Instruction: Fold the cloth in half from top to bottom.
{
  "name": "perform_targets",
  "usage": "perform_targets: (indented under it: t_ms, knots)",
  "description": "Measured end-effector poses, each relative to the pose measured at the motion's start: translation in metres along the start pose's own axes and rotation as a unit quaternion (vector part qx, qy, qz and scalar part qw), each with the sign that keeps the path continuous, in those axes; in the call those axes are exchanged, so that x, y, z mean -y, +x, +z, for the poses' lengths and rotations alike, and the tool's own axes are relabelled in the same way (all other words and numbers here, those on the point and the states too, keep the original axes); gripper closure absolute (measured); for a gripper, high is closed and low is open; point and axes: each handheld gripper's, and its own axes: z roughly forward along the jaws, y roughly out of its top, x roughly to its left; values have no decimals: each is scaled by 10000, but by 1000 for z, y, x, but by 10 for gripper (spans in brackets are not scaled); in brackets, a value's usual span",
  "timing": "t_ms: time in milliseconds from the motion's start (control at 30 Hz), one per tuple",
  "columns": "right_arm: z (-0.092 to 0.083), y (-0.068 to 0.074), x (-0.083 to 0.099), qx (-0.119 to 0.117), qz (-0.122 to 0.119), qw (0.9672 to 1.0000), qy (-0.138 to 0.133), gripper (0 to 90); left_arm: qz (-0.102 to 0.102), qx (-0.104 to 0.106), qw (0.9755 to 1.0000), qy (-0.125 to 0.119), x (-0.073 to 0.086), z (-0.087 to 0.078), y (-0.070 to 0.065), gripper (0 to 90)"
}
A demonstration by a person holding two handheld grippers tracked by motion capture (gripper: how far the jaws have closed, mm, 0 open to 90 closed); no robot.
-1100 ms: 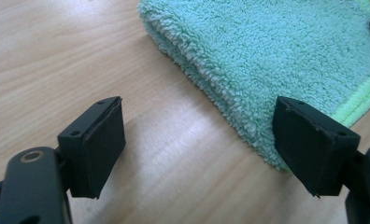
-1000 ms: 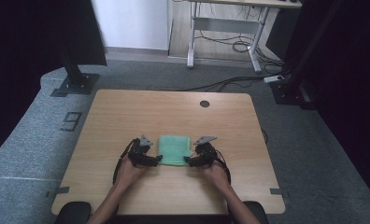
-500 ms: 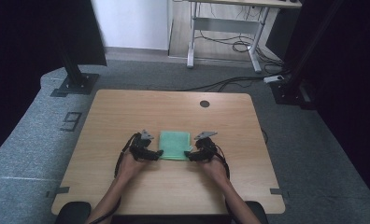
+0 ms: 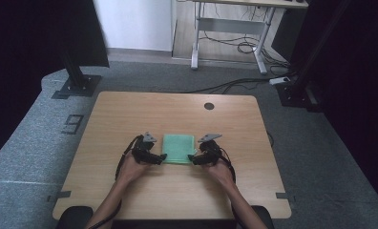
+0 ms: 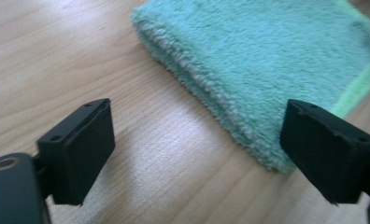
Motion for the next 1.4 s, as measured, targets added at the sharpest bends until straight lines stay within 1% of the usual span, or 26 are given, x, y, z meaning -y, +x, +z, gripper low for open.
perform_targets:
  t_ms: [100, 167, 300, 433, 533, 667, 733, 833, 900, 1033, 1100, 1200, 1333, 1400]
  knots:
    - [-4, 3, -2, -69, -107, 9999, 67, 162, 88, 16, 10000, -23, -2, -6, -4, 84]
    - [-8, 4, -3, -90, -145, 9999, 27, 140, 148, 41, 9999, -33, -2, -11, -6, 71]
    - [-18, 6, -3, -131, -172, 9998, -3, 133, 248, 36, 9997, -22, -1, -21, -8, 39]
    - [-29, 4, -1, -136, -156, 9998, -34, 86, 222, 86, 9997, -64, 3, -33, -10, 15]
    - [-38, 2, 2, -66, -152, 9998, -73, 65, 238, 85, 9996, -103, 6, -41, -11, 2]
    - [-48, -1, 8, 58, -149, 9998, -83, 17, 357, 3, 9993, -132, 13, -52, -13, 0]
    - [-53, -3, 12, 112, -139, 9998, -72, 1, 378, -22, 9992, -145, 16, -57, -12, 0]
    - [-59, -6, 19, 205, -119, 9997, -51, 0, 414, -118, 9990, -134, 23, -63, -11, 0]
    - [-64, -9, 26, 269, -91, 9996, -60, 0, 418, -171, 9989, -117, 29, -66, -9, 0]
    - [-71, -14, 39, 319, 5, 9995, -87, 0, 326, -220, 9992, -87, 43, -69, -4, 0]
    - [-72, -17, 45, 353, 41, 9993, -75, 0, 296, -255, 9992, -34, 50, -70, -2, 0]
    - [-72, -20, 55, 411, 76, 9991, -23, 0, 252, -288, 9993, 42, 59, -70, 1, 0]
    - [-70, -23, 66, 471, 151, 9988, 55, 0, 125, -313, 9994, 95, 71, -70, 6, 0]
    - [-68, -25, 71, 519, 157, 9985, 99, 0, 99, -321, 9993, 147, 76, -69, 7, 0]
